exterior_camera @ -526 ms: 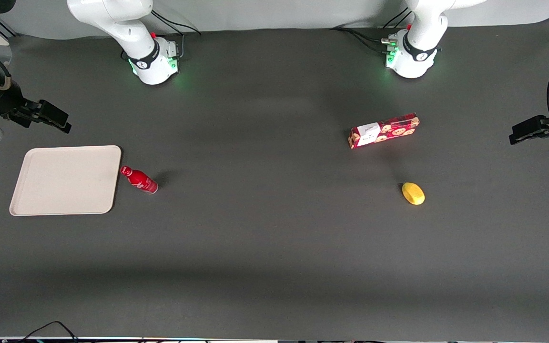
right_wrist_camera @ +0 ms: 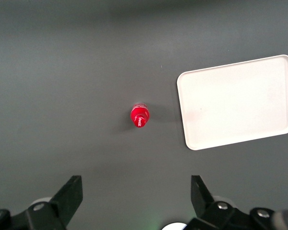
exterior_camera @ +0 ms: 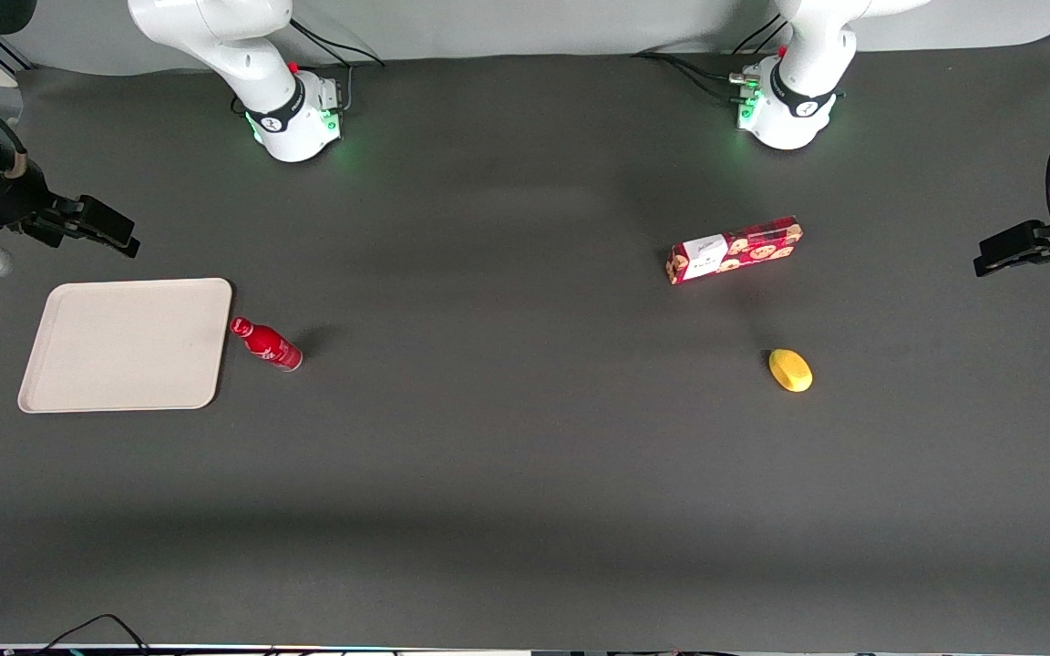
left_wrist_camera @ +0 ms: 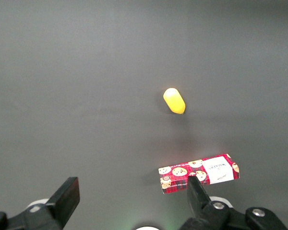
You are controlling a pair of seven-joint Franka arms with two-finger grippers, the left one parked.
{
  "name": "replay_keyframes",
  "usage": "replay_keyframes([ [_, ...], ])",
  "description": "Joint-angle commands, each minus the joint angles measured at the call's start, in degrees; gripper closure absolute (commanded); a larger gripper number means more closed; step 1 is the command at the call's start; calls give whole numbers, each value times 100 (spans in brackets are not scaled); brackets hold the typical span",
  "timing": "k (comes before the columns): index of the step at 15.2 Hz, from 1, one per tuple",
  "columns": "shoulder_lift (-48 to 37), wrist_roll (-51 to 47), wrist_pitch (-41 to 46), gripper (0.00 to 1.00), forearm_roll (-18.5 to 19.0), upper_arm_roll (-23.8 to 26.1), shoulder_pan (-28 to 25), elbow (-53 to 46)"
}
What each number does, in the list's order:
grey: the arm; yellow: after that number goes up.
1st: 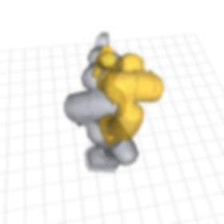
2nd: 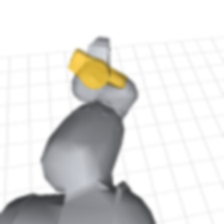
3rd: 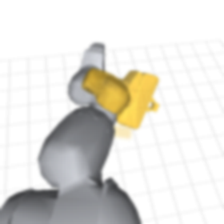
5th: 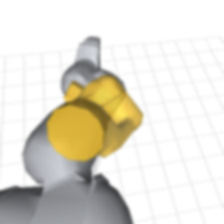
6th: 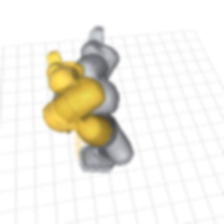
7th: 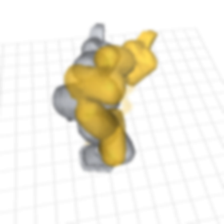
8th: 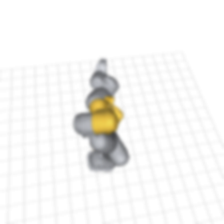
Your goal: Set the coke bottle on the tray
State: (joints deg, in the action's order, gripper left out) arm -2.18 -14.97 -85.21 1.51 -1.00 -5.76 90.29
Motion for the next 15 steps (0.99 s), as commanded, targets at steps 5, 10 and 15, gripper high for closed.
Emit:
replay_keyframes([
  [5, 174, 56, -1213, 0, -221, -49, 22, 1287],
  [10, 560, 47, -2542, 0, -177, -49, 22, 2211],
  [15, 912, 38, -3403, 0, -177, -49, 40, 2808],
])
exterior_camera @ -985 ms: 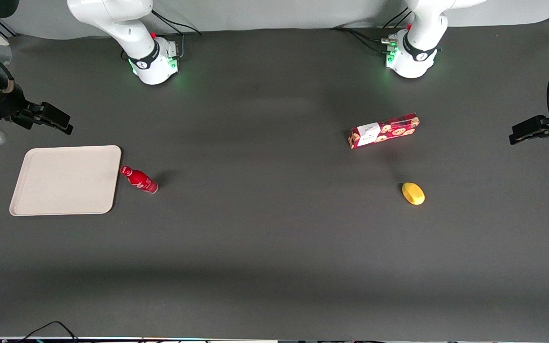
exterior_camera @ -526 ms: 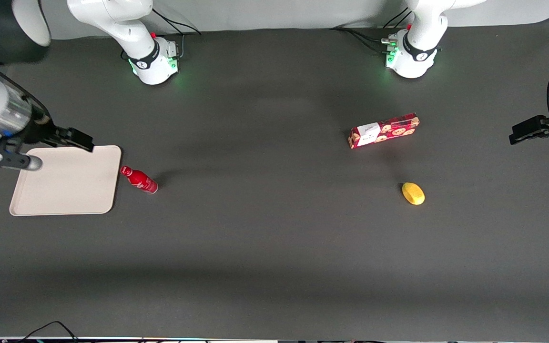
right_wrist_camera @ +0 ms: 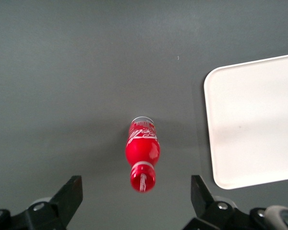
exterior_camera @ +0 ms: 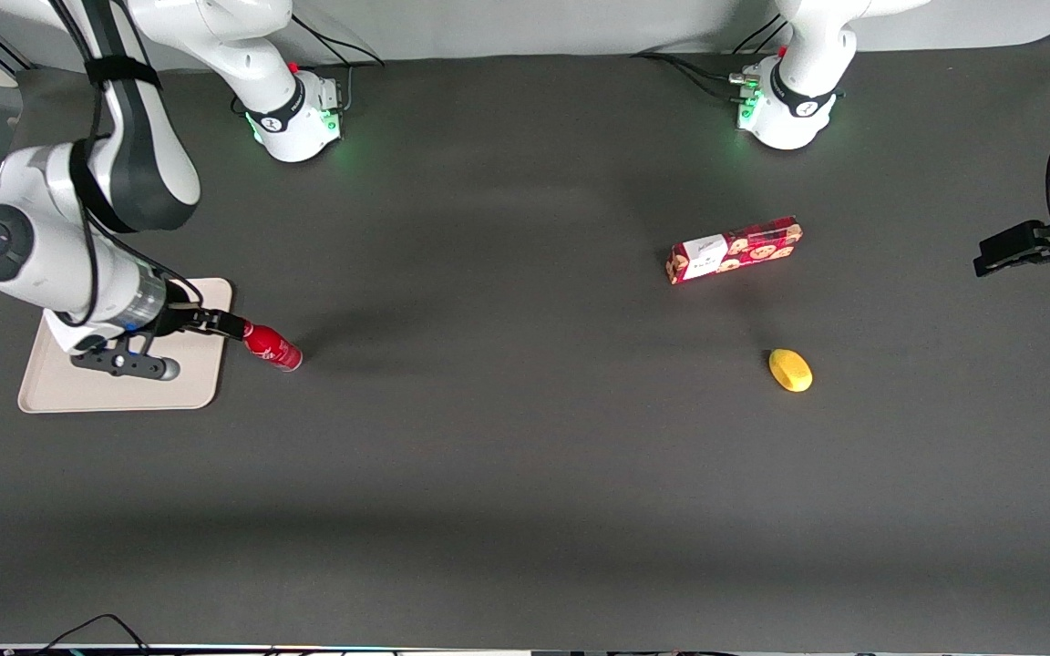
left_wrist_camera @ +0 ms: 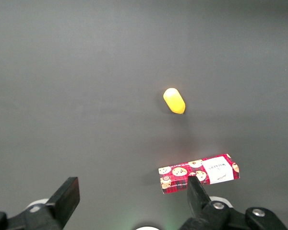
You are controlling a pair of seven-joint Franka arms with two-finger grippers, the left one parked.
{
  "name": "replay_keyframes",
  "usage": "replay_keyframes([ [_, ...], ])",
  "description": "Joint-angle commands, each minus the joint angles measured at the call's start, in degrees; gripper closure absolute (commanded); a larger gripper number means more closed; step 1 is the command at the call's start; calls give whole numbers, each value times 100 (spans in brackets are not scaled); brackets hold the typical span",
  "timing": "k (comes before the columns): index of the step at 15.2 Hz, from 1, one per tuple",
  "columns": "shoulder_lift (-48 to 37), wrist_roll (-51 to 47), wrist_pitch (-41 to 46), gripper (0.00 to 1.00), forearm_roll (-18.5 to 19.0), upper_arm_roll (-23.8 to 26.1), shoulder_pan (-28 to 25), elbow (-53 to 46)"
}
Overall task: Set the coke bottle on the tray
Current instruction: 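Move the open right gripper down over the red Coca-Cola bottle, then close the right gripper around the bottle's neck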
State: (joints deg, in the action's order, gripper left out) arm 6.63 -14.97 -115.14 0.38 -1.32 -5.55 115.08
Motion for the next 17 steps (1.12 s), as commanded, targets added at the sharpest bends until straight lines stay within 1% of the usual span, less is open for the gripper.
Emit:
replay_keyframes([
  [1, 32, 38, -639, 0, -65, -44, 19, 505],
  [3, 84, 38, -843, 0, -65, -44, 19, 647],
  [10, 58, 38, -922, 0, -74, -70, 71, 875],
  [11, 58, 56, -931, 15, -74, -70, 71, 893],
  [12, 58, 56, -931, 37, -74, -70, 71, 893],
  [13, 67, 56, -931, 51, -74, -70, 71, 884],
  [14, 67, 56, -931, 62, -74, -70, 71, 884],
  [16, 67, 38, -931, 73, -74, -70, 71, 884],
  [17, 67, 30, -931, 74, -74, -70, 63, 884],
])
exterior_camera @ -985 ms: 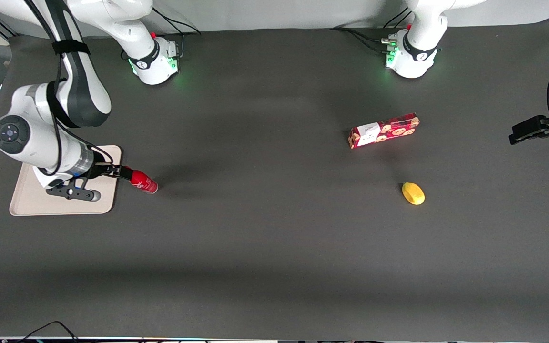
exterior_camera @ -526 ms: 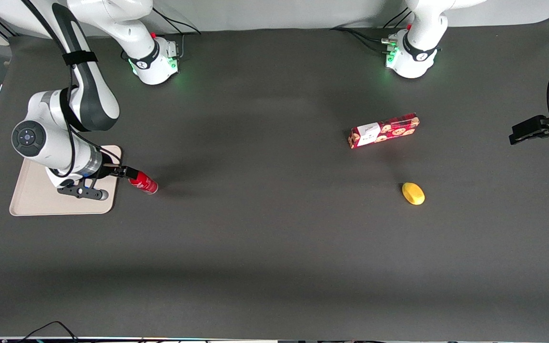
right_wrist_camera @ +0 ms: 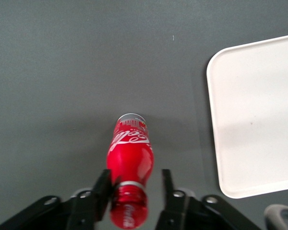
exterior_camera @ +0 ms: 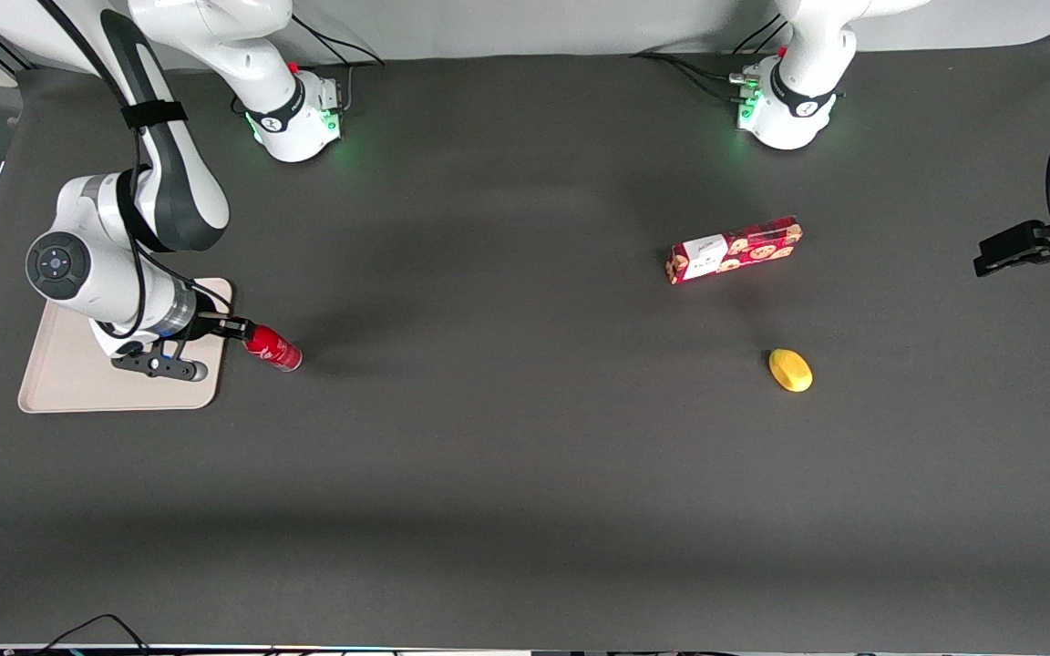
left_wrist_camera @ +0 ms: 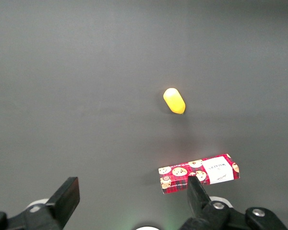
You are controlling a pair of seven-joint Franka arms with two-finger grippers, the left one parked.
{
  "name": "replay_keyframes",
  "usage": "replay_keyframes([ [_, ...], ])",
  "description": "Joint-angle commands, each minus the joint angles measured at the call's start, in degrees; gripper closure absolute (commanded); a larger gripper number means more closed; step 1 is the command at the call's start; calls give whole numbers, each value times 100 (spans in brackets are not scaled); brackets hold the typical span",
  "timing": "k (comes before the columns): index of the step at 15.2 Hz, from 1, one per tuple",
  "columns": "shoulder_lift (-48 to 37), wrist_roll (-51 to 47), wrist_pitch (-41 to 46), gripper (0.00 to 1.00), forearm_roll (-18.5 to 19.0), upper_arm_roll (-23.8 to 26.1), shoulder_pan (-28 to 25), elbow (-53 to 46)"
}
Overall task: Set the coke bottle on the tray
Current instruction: 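Close the right gripper around the bottle's neck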
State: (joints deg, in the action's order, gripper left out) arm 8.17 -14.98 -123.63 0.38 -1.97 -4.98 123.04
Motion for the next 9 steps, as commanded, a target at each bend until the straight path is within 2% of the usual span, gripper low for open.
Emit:
replay_keyframes([
  [1, -87, 30, -83, 72, -82, -5, -2, 80],
  [2, -79, 21, -83, 62, -99, -5, -3, 80],
  [4, -78, 30, -83, 65, -91, -5, -3, 80],
  [5, -78, 30, -83, 77, -91, -5, -3, 80],
  [6, -78, 39, -83, 93, -91, -5, -11, 63],
  [7, -87, 39, -74, 100, -91, -5, -29, 54],
  [9, -96, 74, -21, 100, -73, -5, -29, -42],
])
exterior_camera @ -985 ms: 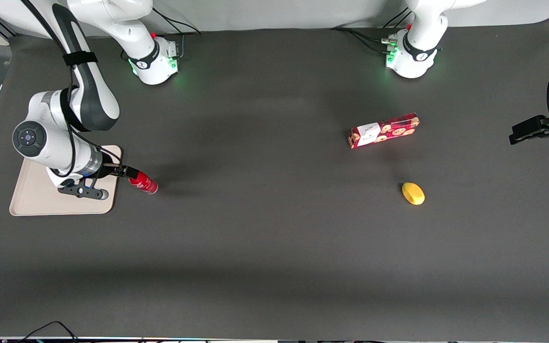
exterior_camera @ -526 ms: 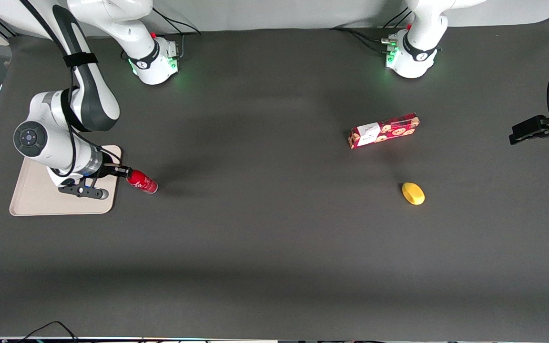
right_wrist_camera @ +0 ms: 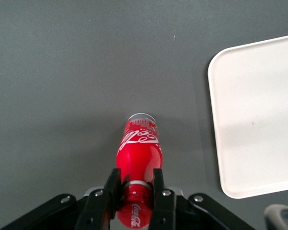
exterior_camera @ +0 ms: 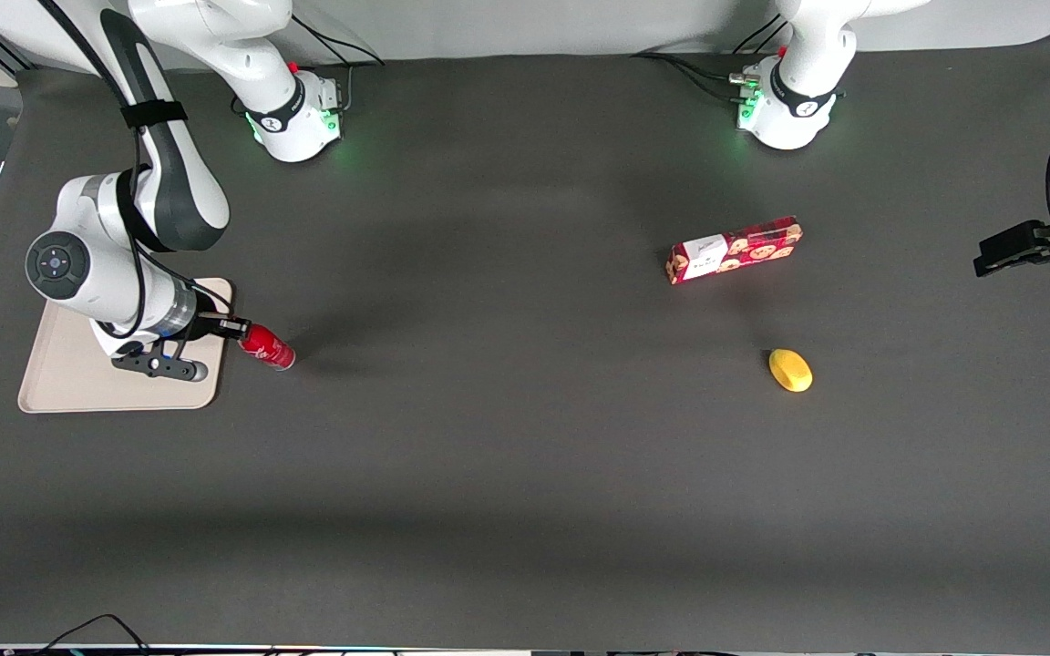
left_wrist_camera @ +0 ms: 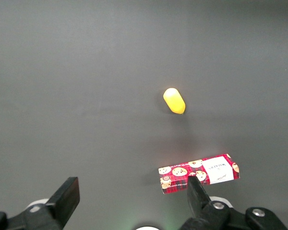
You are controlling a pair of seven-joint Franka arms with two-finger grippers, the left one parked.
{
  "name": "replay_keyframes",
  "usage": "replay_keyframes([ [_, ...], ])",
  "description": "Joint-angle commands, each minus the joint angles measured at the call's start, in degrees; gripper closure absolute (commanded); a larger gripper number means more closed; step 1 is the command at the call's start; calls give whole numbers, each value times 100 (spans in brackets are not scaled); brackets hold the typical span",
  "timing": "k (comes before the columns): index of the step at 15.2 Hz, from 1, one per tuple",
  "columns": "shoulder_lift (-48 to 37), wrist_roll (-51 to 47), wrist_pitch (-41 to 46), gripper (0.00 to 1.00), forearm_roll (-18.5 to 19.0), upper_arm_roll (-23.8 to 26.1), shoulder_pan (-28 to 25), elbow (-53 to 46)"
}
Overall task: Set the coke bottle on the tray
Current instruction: 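Close the right gripper around the bottle's neck, then lift the bottle up off the table with the right gripper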
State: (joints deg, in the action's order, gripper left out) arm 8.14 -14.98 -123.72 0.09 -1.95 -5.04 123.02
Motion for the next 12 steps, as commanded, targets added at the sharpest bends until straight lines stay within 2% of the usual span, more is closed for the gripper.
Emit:
replay_keyframes([
  [1, -102, 101, 31, 100, -35, -15, -24, -120],
  [4, -93, 127, 758, 100, 0, -15, -15, -724],
  [12, -155, 776, 3754, 100, 18, -156, -15, -3140],
])
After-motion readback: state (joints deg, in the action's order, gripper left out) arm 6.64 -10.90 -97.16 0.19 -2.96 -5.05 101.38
